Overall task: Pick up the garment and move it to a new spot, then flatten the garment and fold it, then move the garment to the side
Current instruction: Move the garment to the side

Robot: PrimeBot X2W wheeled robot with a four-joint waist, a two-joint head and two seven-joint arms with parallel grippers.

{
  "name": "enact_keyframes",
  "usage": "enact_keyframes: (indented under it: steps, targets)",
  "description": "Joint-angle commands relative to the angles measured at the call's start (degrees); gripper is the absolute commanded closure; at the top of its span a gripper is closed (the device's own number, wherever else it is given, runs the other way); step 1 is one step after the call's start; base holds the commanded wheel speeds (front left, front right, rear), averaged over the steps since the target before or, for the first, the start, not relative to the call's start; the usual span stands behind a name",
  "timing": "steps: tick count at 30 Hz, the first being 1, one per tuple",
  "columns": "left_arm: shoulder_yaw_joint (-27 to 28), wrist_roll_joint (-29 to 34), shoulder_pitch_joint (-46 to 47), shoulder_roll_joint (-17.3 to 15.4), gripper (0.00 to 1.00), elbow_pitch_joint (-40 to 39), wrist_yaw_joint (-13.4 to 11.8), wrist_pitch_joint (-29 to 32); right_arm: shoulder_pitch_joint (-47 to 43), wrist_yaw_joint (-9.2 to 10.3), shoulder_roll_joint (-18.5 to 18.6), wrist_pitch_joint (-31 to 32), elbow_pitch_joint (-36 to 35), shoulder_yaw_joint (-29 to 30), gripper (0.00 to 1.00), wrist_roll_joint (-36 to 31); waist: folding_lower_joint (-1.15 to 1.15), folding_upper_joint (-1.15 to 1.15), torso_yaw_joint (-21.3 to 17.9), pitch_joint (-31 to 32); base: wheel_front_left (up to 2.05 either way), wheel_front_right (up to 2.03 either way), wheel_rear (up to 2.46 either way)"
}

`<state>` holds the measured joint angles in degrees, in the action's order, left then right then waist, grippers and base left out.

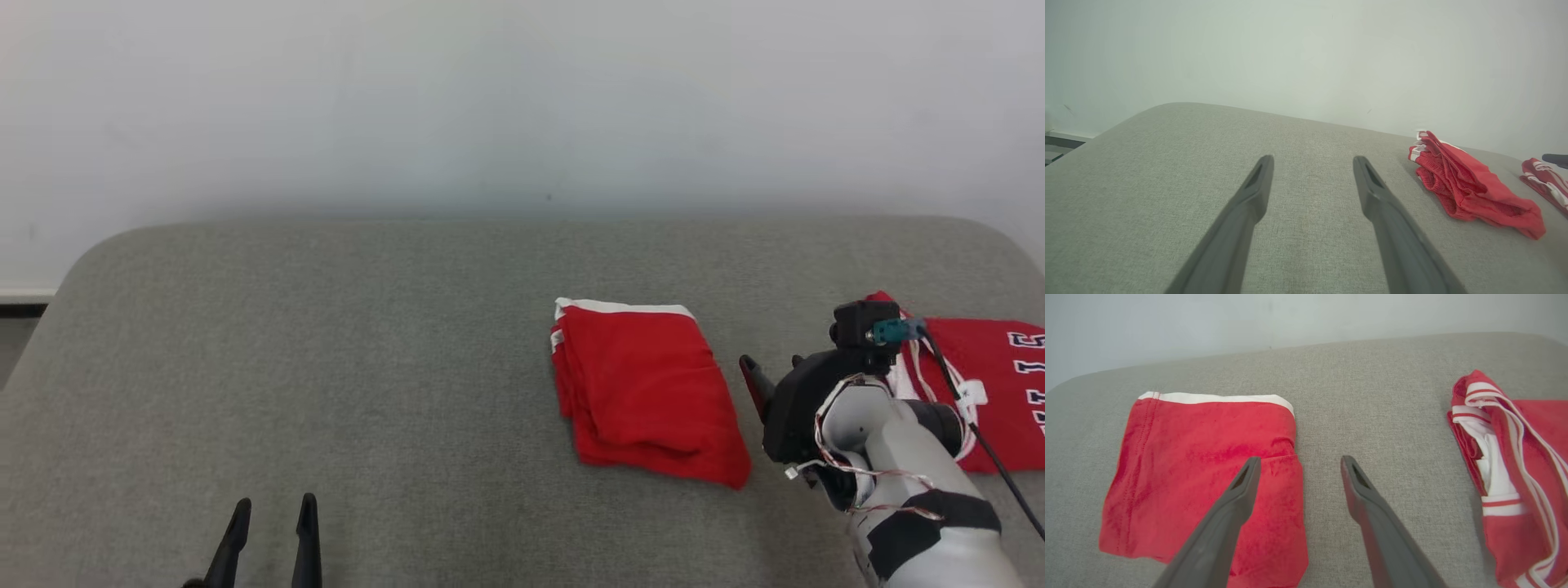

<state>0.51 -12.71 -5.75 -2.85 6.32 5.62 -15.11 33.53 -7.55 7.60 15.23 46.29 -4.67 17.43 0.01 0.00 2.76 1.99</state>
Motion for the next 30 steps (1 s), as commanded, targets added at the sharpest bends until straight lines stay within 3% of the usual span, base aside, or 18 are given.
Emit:
enact_keyframes:
  steps: [1,11,19,20,21,22,23,30]
  targets:
    - [-0.56,0.34,1.36,-0.06,0.0,-0.5,0.32,-0.01,1.53,0.15,0.88,1.33,2.26,0.8,0.0,-0.48,-0.01,0.0,4.68,-4.26,0.0,0.0,0.0]
    - [-2.77,-0.2,3.94,-0.03,0.0,-0.58,0.79,-0.01,8.99,0.16,2.41,4.03,16.26,7.94,0.0,-3.01,-0.01,0.0,11.34,-9.33,0.0,0.0,0.0]
    - [-3.27,-0.46,4.66,-0.04,0.0,-0.41,0.84,-0.01,9.01,-0.06,-1.03,5.28,23.61,9.25,0.0,-3.0,-0.01,0.0,12.26,-10.7,0.0,0.0,0.0]
    - [-3.39,-0.57,4.88,-0.03,0.0,-0.29,0.83,-0.01,8.82,-0.11,-1.46,5.98,24.35,8.76,0.32,-3.32,-0.01,0.0,12.16,-10.79,0.0,0.0,0.0]
    - [-3.39,-0.57,4.88,-0.03,0.0,-0.29,0.83,-0.01,8.82,-0.11,-1.46,5.98,24.35,8.76,0.32,-3.32,-0.01,0.0,12.16,-10.79,0.0,0.0,0.0]
    - [-3.5,-0.68,5.06,-0.04,0.0,-0.17,0.82,-0.01,8.71,-0.16,-1.81,6.6,24.86,8.13,0.95,-3.61,-0.01,0.0,12.03,-10.87,0.0,0.0,0.0]
    - [-3.61,-0.78,5.21,-0.04,0.0,-0.11,0.79,0.0,8.61,-0.18,-1.87,7.15,25.22,7.32,1.0,-4.17,-0.01,0.0,11.84,-10.95,0.0,0.0,0.0]
    - [-3.3,-0.98,5.17,-0.07,0.0,-0.01,0.41,-0.01,10.95,0.02,-0.13,6.79,24.31,1.66,1.0,-6.38,-0.01,0.0,9.09,-9.95,0.0,0.0,0.0]
